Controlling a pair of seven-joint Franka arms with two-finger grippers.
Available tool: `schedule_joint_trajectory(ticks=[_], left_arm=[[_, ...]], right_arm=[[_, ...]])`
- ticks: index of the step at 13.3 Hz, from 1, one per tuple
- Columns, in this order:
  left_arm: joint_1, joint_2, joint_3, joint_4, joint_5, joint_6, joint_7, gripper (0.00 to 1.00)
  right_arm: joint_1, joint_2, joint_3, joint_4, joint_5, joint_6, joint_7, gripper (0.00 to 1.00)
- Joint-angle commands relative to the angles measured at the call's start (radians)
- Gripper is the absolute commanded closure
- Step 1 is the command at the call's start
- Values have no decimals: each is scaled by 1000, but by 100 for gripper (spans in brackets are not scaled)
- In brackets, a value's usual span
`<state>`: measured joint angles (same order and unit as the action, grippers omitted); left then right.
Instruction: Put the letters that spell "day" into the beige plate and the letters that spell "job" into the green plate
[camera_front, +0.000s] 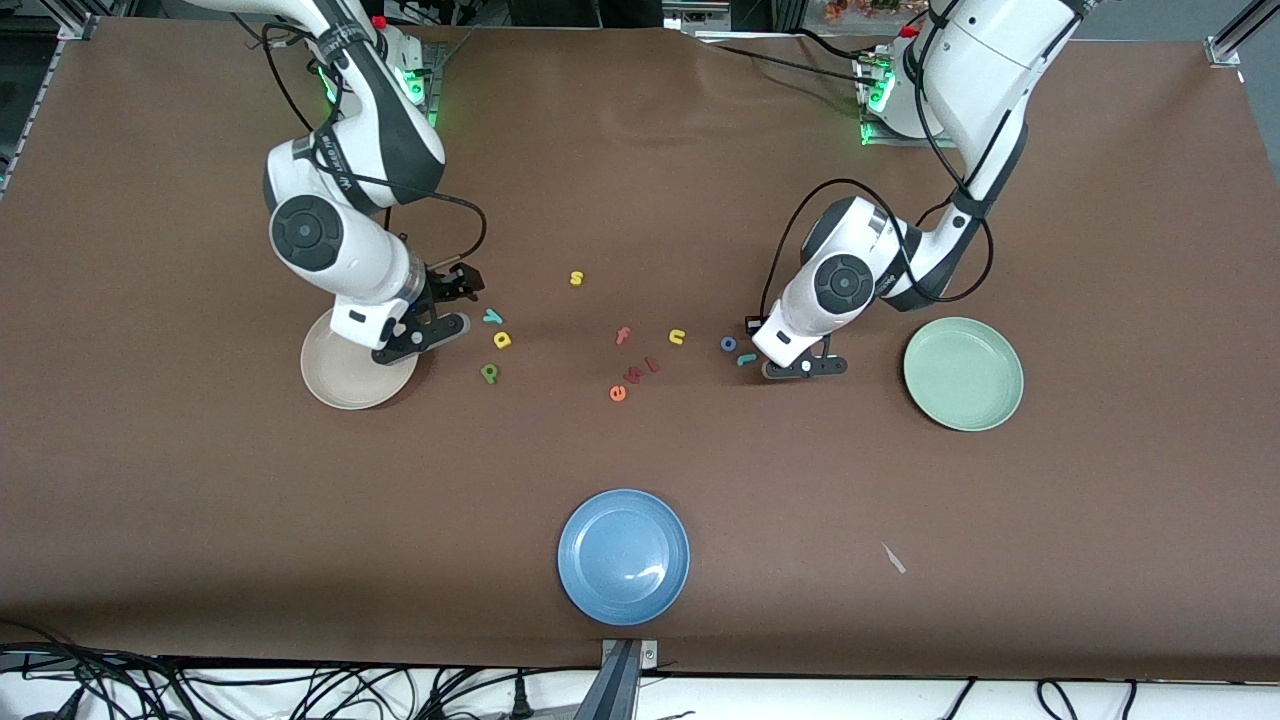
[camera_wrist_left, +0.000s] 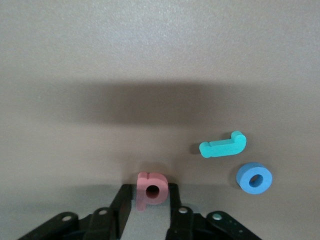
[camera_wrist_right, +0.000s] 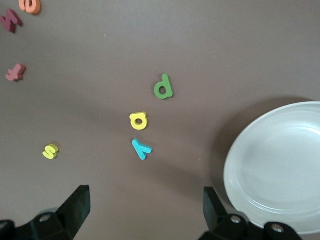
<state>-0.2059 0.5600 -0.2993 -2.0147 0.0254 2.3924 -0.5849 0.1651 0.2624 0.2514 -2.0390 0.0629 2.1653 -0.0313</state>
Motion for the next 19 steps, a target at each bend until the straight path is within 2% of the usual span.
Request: schedule_joint_trajectory(ticks=[1, 4, 7, 9, 11, 12, 14, 17, 18, 19], left_arm=[[-15, 8, 11, 7, 59, 8, -29, 100], [20, -41, 16, 20, 59, -41, -18, 100], [126, -92, 12, 144, 60, -288, 120, 100], [218, -92, 12, 224, 60, -430, 264, 100], [317, -91, 19, 235, 64, -449, 441, 100], [365, -85, 16, 235, 114, -446, 512, 100], [425, -56, 14, 237, 203, -435, 565, 100], [483, -2, 16, 238, 237, -365, 640, 100], [491, 7, 16, 238, 240, -364, 652, 97], [499, 12, 16, 238, 252, -364, 654, 87]], right_arm=[[-22, -49, 37, -160, 11, 155, 19, 0], [-25, -22, 71, -243, 2, 289, 82, 0], [-24, 35, 71, -247, 3, 367, 93, 0], [-24, 73, 71, -248, 3, 419, 113, 0], [-24, 115, 71, -250, 3, 476, 113, 0], [-24, 132, 71, -257, 3, 510, 113, 0], [-21, 140, 71, -279, 3, 550, 113, 1], [28, 143, 68, -280, 3, 551, 137, 5], [40, 147, 66, -279, 0, 553, 158, 5], [42, 149, 65, -279, -5, 553, 160, 5]])
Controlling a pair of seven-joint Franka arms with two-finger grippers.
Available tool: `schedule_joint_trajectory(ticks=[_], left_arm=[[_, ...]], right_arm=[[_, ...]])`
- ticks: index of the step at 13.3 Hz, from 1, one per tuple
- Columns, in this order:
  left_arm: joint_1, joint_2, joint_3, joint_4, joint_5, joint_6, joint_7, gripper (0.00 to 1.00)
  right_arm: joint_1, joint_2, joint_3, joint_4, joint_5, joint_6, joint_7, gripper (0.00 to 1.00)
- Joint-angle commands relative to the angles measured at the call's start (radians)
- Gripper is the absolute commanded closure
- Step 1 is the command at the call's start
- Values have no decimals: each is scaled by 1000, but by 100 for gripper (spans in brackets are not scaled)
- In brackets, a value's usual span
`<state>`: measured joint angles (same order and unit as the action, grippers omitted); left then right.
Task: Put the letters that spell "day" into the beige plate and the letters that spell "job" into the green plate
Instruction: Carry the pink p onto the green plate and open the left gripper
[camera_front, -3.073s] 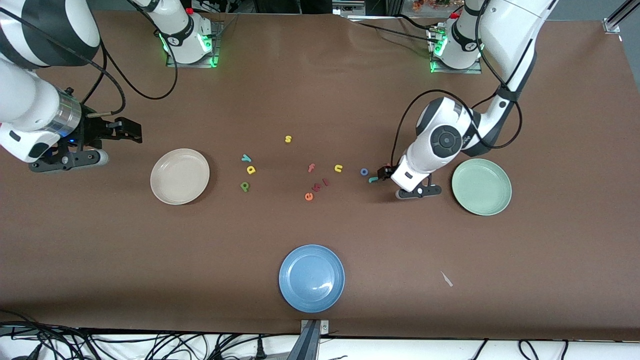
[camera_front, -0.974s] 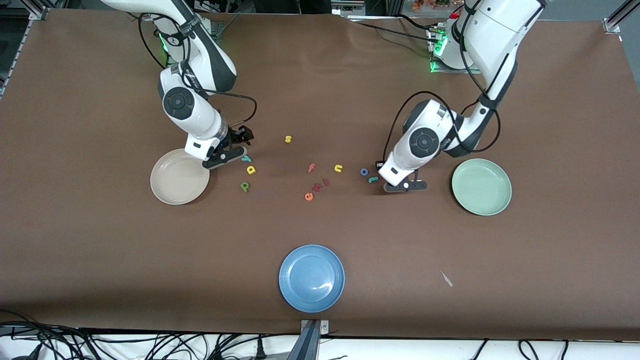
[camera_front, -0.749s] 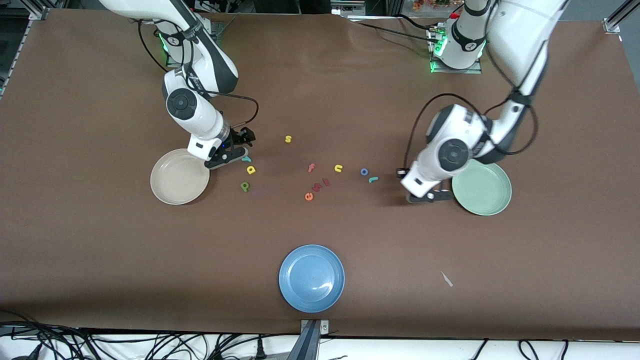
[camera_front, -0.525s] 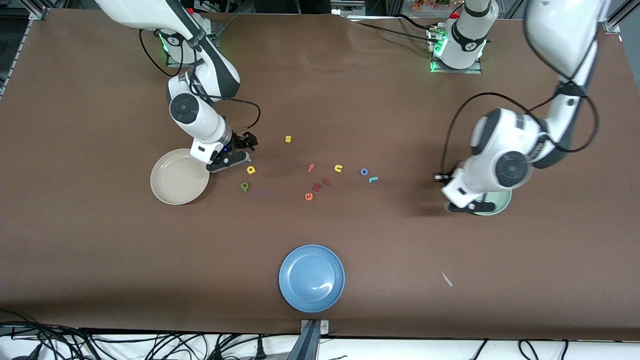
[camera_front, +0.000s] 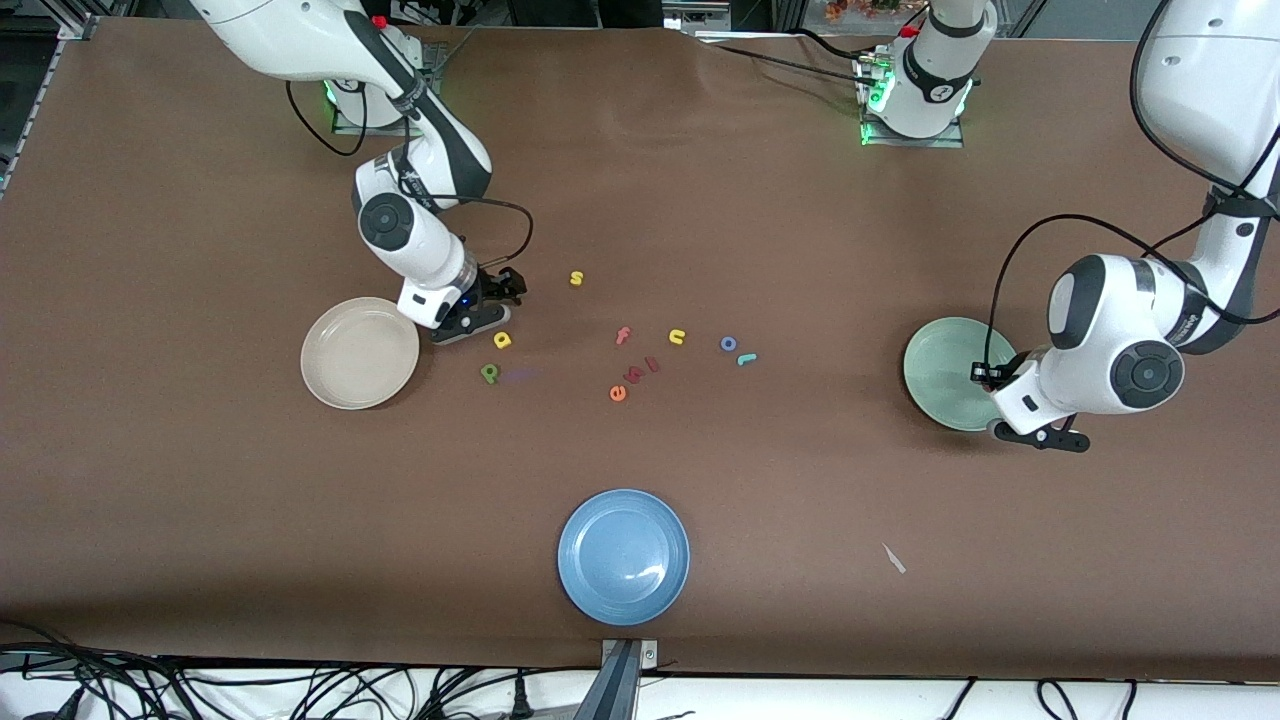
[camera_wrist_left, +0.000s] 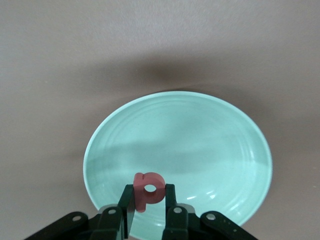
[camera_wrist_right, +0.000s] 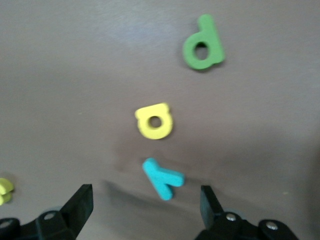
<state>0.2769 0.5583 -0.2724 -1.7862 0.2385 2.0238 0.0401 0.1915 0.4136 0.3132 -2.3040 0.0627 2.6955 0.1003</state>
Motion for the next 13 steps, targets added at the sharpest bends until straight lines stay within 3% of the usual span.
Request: schedule_joint_trajectory(ticks=[1, 2, 3, 6, 8, 10, 13], left_arm=[[19, 25, -11, 10, 47, 4, 30, 66], [19, 32, -11, 10, 48, 4, 30, 12], [19, 29, -13, 11, 47, 6, 37, 0], [-11, 25, -30, 42, -16, 6, -30, 0], [-68, 22, -45, 62, -54, 0, -183, 0], [-158, 20, -45, 63, -70, 4, -419, 0], [-283, 22, -45, 60, -85, 39, -630, 0]], right_arm=[[17, -2, 1, -14, -9, 23, 29, 5], [20, -1, 0, -14, -24, 23, 29, 8], [20, -1, -14, -14, -38, 23, 27, 8], [20, -2, -45, -11, -112, 21, 27, 8], [22, -1, -46, -9, -113, 21, 30, 8], [31, 14, -46, -9, -113, 30, 39, 12], [39, 20, -54, -5, -116, 41, 38, 27]])
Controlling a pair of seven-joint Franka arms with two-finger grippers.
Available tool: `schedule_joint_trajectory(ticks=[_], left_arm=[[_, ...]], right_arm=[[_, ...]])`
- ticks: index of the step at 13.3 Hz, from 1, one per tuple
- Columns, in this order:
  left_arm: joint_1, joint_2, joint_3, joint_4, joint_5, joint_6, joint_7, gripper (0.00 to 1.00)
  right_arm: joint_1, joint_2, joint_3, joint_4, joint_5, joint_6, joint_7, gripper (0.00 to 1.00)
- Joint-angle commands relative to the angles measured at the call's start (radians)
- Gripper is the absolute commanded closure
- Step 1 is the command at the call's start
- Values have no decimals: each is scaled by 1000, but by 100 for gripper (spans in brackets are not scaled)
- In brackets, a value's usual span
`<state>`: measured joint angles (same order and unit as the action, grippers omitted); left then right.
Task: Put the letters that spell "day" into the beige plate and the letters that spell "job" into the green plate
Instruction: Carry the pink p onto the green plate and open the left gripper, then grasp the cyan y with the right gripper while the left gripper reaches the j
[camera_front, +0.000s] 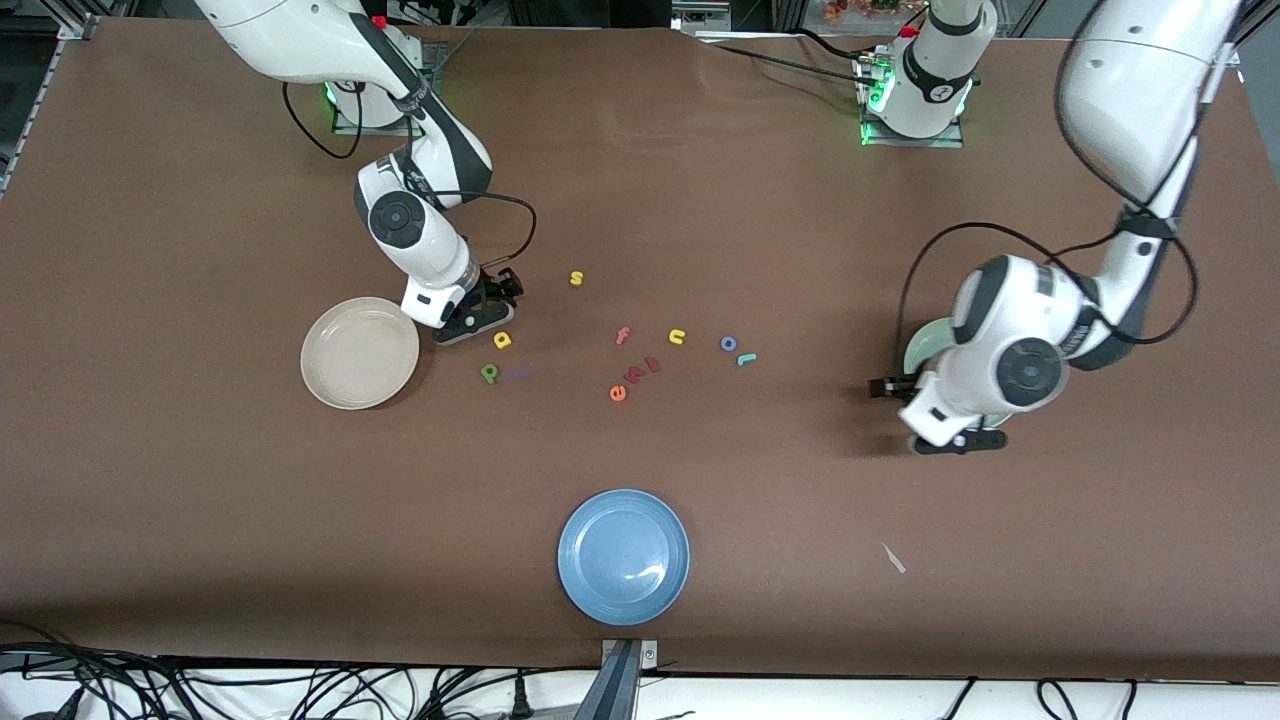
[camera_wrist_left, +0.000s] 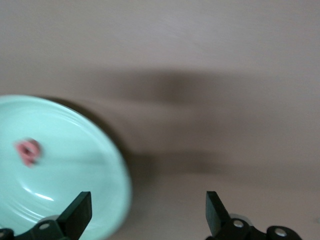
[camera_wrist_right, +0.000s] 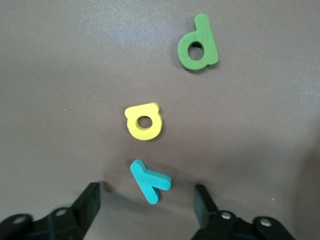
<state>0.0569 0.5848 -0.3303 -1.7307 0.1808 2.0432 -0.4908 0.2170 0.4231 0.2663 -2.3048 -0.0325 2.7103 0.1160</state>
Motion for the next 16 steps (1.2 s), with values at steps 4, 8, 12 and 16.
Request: schedule_joint_trajectory(ticks=[4, 8, 12, 16], left_arm=[[-207, 24, 10, -12, -41, 121, -334, 0], [-276, 96, 10, -12, -41, 245, -475, 0], [-290, 127, 10, -13, -40, 281, -483, 11], [-295, 125, 8, -35, -41, 279, -483, 26]], right_arm=[[16, 16, -24, -4, -53, 26, 22, 41], [18, 14, -25, -2, -55, 26, 22, 47], [28, 16, -25, 2, -56, 26, 22, 51], [30, 25, -25, 16, -75, 26, 22, 51]])
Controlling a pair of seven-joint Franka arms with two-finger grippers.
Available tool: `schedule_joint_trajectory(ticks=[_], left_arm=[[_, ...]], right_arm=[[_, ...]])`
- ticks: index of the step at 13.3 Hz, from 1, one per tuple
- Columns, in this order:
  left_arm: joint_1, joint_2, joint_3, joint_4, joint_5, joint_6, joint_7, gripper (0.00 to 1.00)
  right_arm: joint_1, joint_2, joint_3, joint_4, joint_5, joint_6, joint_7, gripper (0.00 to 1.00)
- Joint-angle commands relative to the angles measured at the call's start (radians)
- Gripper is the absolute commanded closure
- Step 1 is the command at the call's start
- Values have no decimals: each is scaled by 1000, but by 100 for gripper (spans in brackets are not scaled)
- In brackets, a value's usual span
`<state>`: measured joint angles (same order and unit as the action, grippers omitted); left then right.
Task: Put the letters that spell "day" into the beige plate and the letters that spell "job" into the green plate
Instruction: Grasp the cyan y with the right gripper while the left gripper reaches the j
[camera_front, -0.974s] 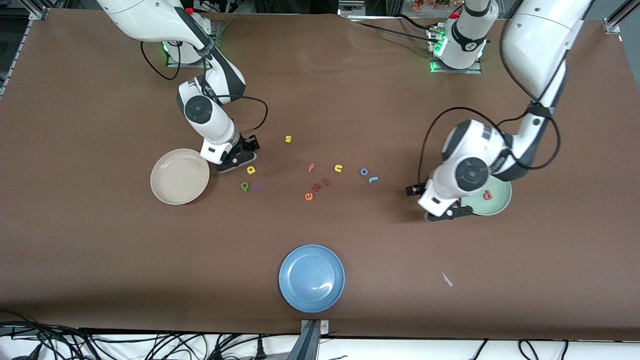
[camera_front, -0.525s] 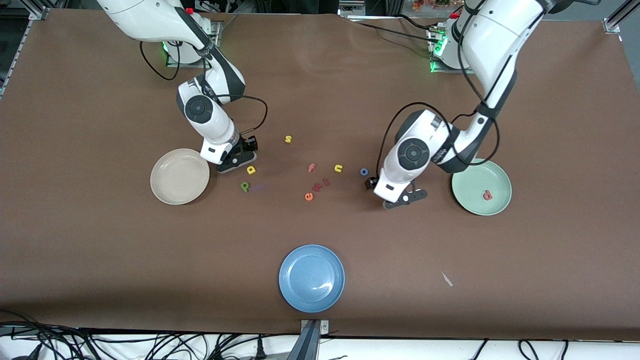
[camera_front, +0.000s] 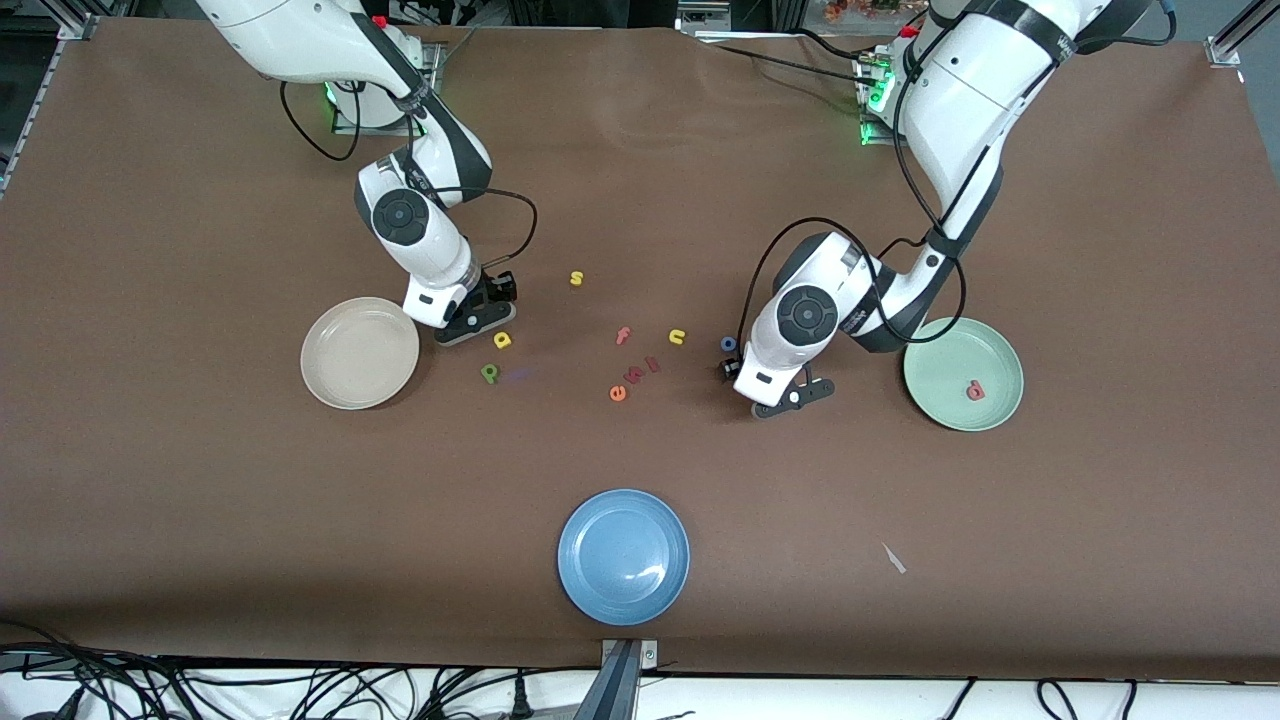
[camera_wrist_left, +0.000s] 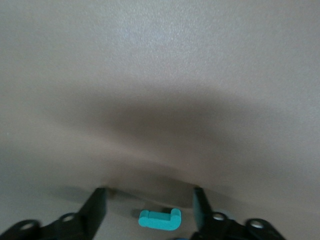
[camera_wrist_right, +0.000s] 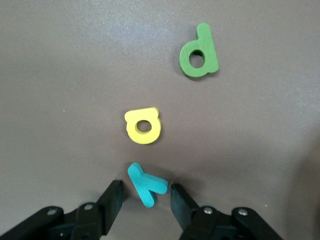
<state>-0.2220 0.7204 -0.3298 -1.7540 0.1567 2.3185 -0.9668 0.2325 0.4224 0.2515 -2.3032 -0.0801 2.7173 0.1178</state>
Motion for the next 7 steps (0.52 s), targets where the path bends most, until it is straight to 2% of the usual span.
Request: schedule_joint_trajectory(ticks=[1, 5, 6, 7], left_arm=[[-19, -10, 6, -12, -17, 2, -7, 26], [-39, -9, 6, -12, -17, 2, -7, 26], [-40, -9, 6, -12, -17, 2, -7, 26], [-40, -9, 6, -12, -17, 2, -7, 31]], right_arm=[[15, 32, -12, 21, -27, 21, 20, 51], [19, 38, -20, 25, -30, 24, 20, 59], [19, 38, -21, 25, -30, 24, 20, 64], [19, 38, -21, 25, -30, 24, 19, 69]])
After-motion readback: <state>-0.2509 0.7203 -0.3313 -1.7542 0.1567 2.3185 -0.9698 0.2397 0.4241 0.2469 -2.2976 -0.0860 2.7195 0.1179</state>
